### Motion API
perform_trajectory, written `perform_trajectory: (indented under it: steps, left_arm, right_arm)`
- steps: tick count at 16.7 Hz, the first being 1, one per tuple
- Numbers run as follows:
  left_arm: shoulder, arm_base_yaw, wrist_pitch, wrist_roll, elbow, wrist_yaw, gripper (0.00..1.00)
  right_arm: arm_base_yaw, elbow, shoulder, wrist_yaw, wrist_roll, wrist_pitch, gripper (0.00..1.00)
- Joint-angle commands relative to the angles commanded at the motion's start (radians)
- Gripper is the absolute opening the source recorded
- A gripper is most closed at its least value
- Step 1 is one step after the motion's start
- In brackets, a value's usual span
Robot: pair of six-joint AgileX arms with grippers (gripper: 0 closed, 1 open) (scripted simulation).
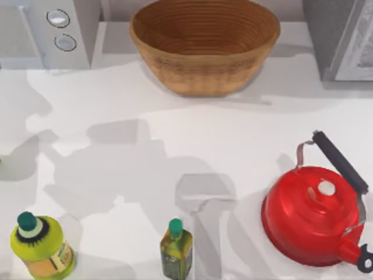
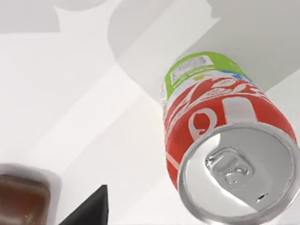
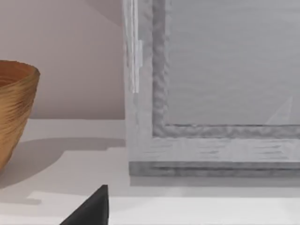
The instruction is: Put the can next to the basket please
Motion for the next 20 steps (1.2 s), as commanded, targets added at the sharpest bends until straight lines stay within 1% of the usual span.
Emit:
perform_trajectory:
  steps: [4, 10, 15, 20]
  left_arm:
    - [0.002, -0.003, 0.020, -0.003, -0.019, 0.000, 1.00]
    - [0.043, 0.001, 0.207, 0.002, -0.160, 0.000, 1.00]
    - [0.048, 0.002, 0.222, 0.003, -0.174, 0.000, 1.00]
    - [0.048, 0.002, 0.222, 0.003, -0.174, 0.000, 0.62]
  right_arm:
    - [0.000, 0.000, 0.000, 0.000, 0.000, 0.000, 1.00]
    - [0.000, 0.000, 0.000, 0.000, 0.000, 0.000, 1.00]
    - [0.000, 0.000, 0.000, 0.000, 0.000, 0.000, 1.00]
    - [0.000, 0.000, 0.000, 0.000, 0.000, 0.000, 1.00]
